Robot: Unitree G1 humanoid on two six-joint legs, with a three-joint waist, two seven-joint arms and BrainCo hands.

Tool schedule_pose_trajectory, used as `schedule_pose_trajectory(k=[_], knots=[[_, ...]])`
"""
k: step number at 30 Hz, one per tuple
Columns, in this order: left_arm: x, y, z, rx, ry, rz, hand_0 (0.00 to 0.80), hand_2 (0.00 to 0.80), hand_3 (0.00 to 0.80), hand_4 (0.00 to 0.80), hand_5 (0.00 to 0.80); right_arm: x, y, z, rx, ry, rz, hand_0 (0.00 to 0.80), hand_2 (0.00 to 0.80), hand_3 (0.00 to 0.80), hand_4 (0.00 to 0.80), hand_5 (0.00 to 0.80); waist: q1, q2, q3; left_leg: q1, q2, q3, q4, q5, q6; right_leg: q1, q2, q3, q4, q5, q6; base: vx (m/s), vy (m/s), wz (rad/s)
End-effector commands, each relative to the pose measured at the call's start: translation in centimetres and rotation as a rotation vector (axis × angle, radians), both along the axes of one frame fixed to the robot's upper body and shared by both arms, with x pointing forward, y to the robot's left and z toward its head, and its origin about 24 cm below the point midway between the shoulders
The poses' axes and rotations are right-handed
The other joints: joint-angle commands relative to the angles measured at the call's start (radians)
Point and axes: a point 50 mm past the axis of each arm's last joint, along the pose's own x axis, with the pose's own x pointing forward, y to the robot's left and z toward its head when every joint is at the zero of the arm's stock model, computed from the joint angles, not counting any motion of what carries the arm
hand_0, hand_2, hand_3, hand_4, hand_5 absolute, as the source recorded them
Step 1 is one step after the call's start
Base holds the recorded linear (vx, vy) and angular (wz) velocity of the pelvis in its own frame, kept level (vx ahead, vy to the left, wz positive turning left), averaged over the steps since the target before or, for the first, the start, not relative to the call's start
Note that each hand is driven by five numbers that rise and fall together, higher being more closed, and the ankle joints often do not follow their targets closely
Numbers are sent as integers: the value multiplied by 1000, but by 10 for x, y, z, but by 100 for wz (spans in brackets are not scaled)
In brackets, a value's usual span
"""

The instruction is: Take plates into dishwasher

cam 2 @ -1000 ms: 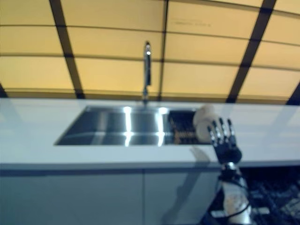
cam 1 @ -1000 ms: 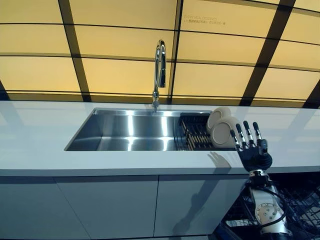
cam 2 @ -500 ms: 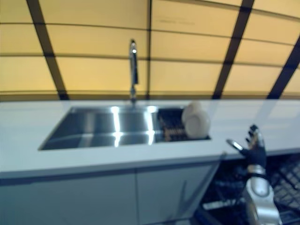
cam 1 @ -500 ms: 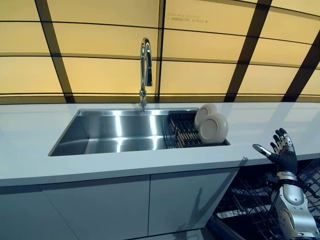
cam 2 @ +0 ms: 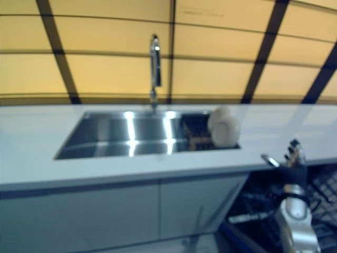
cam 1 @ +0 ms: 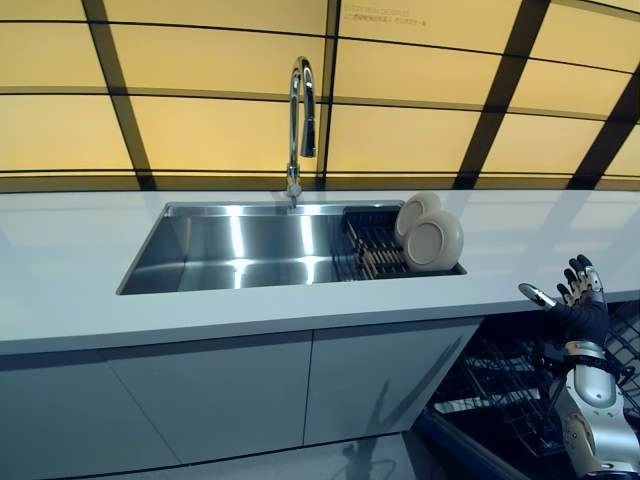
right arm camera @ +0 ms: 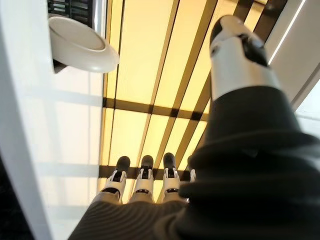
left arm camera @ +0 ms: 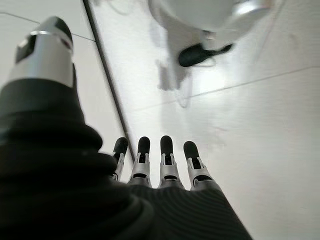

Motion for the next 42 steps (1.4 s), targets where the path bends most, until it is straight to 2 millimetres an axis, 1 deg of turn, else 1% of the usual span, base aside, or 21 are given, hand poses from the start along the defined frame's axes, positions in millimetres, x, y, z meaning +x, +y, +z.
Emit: schedule_pose_trajectory(k=[1,5,8,10,11,13,14,15,17,19,22,25,26,27,30,32,33,34,35,37,42], knots=[[27,17,10,51,-55,-52,0,0,0,0,0,5,-11,42,-36,-139,-8,0,0,0,0,0,-5,-39,-4,26,-72,-33,65,-82,24,-14,-48,4,-157,229,45,410,-231,-10],[28,20,11,54,-54,-67,0,0,0,0,0,2,-15,43,-39,-132,-34,0,0,0,0,0,-21,-35,12,59,-47,-50,94,-122,25,-56,-52,11,-236,250,57,410,-275,3],[28,27,14,68,-52,-63,0,0,0,0,0,-2,-14,41,-32,-131,-54,0,0,0,0,0,-18,-50,20,61,-24,-68,135,-155,24,-54,-71,8,-213,264,69,403,-397,14],[24,29,14,75,-37,-57,0,0,0,0,0,-5,-17,37,-27,-115,-68,0,0,0,0,0,-17,-59,4,57,15,-89,175,-178,-4,-6,-65,8,-215,202,65,358,-378,10],[24,29,14,75,-37,-57,0,0,0,0,0,-5,-17,37,-27,-115,-68,0,0,0,0,0,-18,-58,4,57,16,-90,177,-180,-5,-5,-63,7,-213,201,65,387,-344,18],[12,25,11,51,-35,-46,0,0,0,0,0,-2,-16,34,-13,-87,-44,0,0,0,0,0,-22,-48,-21,114,74,-57,173,-171,-57,-7,-47,-27,-155,127,60,345,-214,23],[10,24,11,47,-35,-46,0,0,0,0,0,-2,-15,33,-14,-85,-40,0,0,0,0,0,-22,-46,-23,119,81,-53,173,-167,-64,-7,-44,-31,-150,120,59,375,-211,3],[6,18,8,32,-49,-45,0,0,0,0,0,0,-14,33,-18,-74,-14,0,0,0,0,0,-19,-39,-35,115,109,-51,213,-107,-88,-3,-22,-30,-131,84,41,305,-201,-2],[3,11,6,19,-70,-25,0,0,0,0,0,3,-13,35,-29,-68,13,0,0,0,0,0,-15,-36,-44,87,122,-56,280,-39,-98,9,6,-24,-121,51,11,318,-243,-10],[3,5,4,10,-86,-15,0,0,0,0,0,7,-12,37,-34,-66,41,0,0,0,0,0,-11,-36,-54,64,130,-60,356,32,-107,24,37,-31,-115,18,-29,275,-254,-17],[4,-5,1,1,-106,-5,0,0,0,0,0,11,-9,49,-56,-95,74,0,0,0,0,0,-19,-54,-68,-25,127,-74,598,147,-123,63,90,-18,-133,-21,-109,258,-264,-10],[6,-9,0,-5,-109,-12,0,0,0,0,0,10,-10,54,-71,-110,63,0,0,0,0,0,-13,-62,-63,-97,110,-92,647,137,-113,83,98,-12,-138,-34,-124,179,-120,12],[8,-12,-1,-10,-114,-22,0,0,0,0,0,12,-9,61,-89,-124,56,0,0,0,0,0,2,-66,-50,-154,73,-103,609,97,-93,107,104,-5,-144,-43,-120,255,-28,25],[10,-12,0,-11,-113,-30,0,0,0,0,0,15,-7,68,-104,-141,43,0,0,0,0,0,8,-59,-45,-152,70,-79,487,79,-88,125,116,-6,-150,-58,-109,281,-2,22],[14,-11,0,-11,-104,-52,0,0,0,0,0,19,-7,77,-125,-148,21,0,0,0,0,0,14,-46,-43,-131,82,-31,278,83,-96,153,126,-17,-167,-74,-92,224,41,5],[17,-14,-1,-13,-99,-62,0,0,0,0,0,18,-7,79,-135,-153,11,0,0,0,0,0,34,-41,-38,-160,80,-25,135,115,-115,196,134,-6,-204,-85,-78,283,52,26],[16,-17,-2,-15,-99,-58,0,0,0,0,0,18,-5,79,-140,-152,18,0,0,0,0,0,51,-35,-31,-213,87,-26,68,168,-126,231,146,11,-224,-97,-75,243,49,15],[16,-17,-2,-15,-98,-57,0,0,0,0,0,18,-5,79,-141,-151,19,0,0,0,0,0,55,-35,-30,-212,87,-25,51,180,-129,240,147,14,-230,-101,-76,316,87,-6],[13,-20,-3,-18,-93,-46,0,0,0,0,0,19,-3,78,-144,-147,33,0,0,0,0,0,72,-27,-19,-259,101,-26,17,249,-138,278,163,34,-241,-117,-80,279,83,-26],[6,-22,-5,-21,-87,-32,0,0,0,0,0,19,-5,76,-141,-136,52,0,0,0,0,0,82,-23,-14,-284,107,-29,10,278,-137,310,175,50,-250,-134,-86,291,121,-43],[-3,-24,-6,-33,-71,-8,0,0,0,0,0,19,-8,64,-126,-97,68,0,0,0,0,0,97,-27,-30,-248,76,-39,11,202,-105,356,136,39,-255,-152,-67,279,191,-19]])
